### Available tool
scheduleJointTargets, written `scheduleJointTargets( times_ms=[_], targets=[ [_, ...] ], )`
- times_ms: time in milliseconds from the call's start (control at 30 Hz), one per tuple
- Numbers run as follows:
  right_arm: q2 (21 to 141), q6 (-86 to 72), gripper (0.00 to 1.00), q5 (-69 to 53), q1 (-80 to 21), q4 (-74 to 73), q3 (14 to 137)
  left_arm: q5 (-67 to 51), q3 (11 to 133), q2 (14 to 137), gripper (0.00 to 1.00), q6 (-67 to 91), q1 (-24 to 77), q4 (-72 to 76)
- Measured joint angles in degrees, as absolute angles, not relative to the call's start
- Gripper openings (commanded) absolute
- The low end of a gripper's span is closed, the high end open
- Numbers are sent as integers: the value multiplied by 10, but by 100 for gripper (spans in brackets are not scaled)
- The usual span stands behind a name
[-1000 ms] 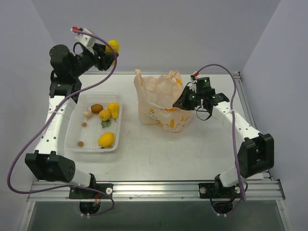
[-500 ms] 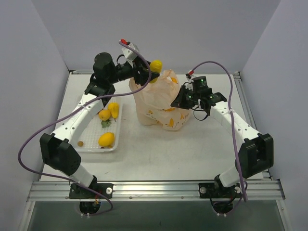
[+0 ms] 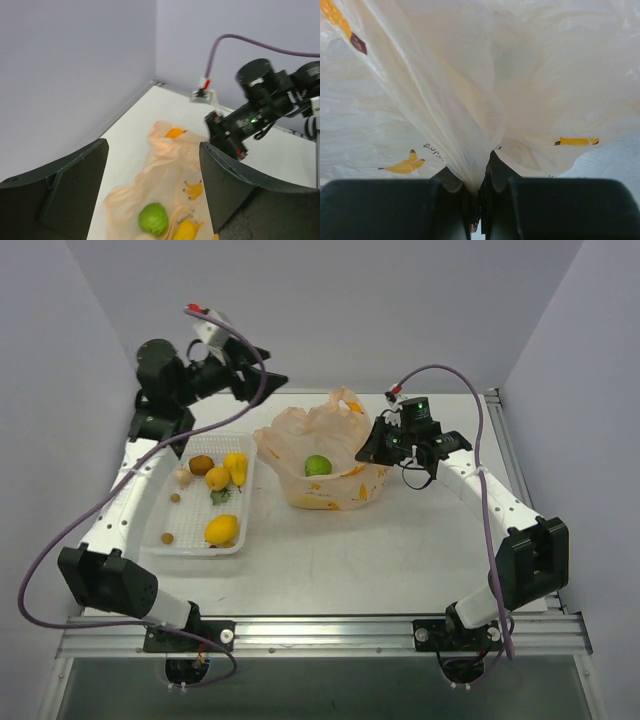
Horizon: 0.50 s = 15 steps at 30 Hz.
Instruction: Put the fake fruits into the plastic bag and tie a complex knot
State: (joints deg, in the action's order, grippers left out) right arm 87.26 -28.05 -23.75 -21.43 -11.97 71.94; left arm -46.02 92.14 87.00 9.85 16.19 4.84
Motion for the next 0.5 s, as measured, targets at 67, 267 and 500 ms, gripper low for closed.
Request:
scheduleJointTargets(
  times_ms=[67,267,500],
  targets=[
    [873,-277,0,-237,-214,-121,723,-477,888,823,84,103,79,31],
    [873,-262,0,-234,-215,-123,725,-522,797,714,84,-65,-143,-179],
    [873,-250,0,-232,-215,-130,726,-487,697,678,88,-379,-157,-484]
  ],
)
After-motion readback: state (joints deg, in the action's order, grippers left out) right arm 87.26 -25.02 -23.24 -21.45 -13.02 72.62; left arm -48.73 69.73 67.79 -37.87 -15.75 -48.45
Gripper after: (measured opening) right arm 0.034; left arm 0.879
